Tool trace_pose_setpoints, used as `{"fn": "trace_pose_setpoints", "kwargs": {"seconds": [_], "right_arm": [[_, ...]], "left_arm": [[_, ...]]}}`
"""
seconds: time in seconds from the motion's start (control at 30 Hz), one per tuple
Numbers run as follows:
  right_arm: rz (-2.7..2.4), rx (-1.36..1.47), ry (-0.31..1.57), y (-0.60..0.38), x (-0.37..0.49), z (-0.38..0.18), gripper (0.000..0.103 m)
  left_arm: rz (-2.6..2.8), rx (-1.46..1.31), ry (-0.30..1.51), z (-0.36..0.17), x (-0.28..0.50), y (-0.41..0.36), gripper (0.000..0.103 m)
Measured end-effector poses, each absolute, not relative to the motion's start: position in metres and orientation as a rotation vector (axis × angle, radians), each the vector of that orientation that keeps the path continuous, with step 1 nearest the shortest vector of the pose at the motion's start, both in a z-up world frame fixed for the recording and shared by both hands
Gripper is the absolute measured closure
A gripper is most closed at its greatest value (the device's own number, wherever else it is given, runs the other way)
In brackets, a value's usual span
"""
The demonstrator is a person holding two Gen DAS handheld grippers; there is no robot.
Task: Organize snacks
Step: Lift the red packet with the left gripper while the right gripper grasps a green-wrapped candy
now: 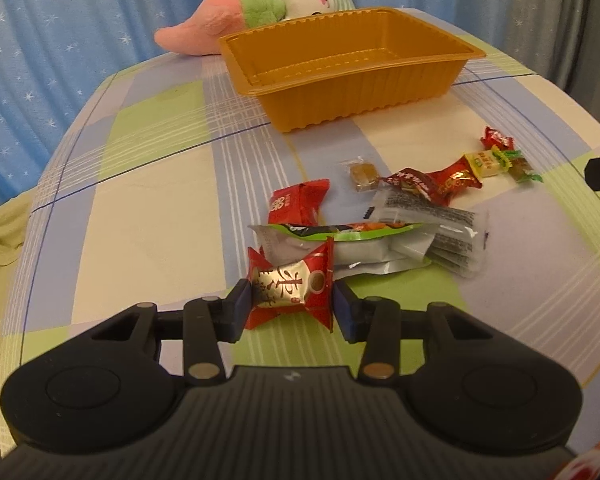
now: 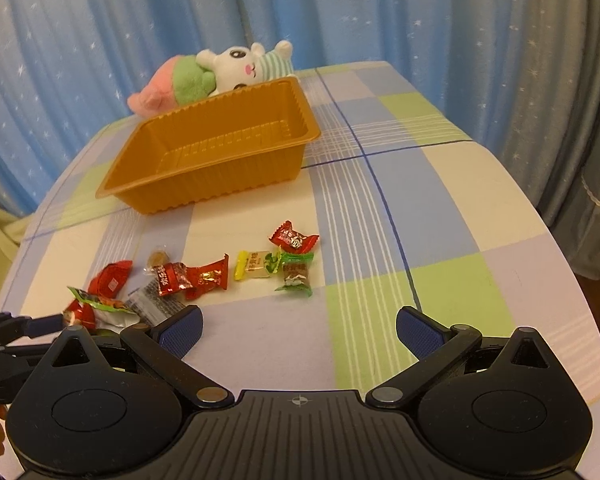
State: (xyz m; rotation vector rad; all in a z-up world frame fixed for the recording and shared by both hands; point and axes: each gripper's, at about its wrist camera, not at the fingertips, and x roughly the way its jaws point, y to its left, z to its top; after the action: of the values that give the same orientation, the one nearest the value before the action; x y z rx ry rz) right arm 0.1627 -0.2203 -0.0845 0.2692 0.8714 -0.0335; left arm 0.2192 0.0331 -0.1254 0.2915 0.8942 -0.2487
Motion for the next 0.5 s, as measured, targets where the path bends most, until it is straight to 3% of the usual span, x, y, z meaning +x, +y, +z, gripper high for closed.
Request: {"fn": "trace_pose_setpoints", "kwargs": {"seconds": [0.5], "right_arm": [[0.056, 0.240, 0.894, -0.239, 0.182, -0.100, 0.000]], "left_arm": [[-0.169, 0.377, 0.843, -0.116, 0.203, 0.026, 0.065]]}}
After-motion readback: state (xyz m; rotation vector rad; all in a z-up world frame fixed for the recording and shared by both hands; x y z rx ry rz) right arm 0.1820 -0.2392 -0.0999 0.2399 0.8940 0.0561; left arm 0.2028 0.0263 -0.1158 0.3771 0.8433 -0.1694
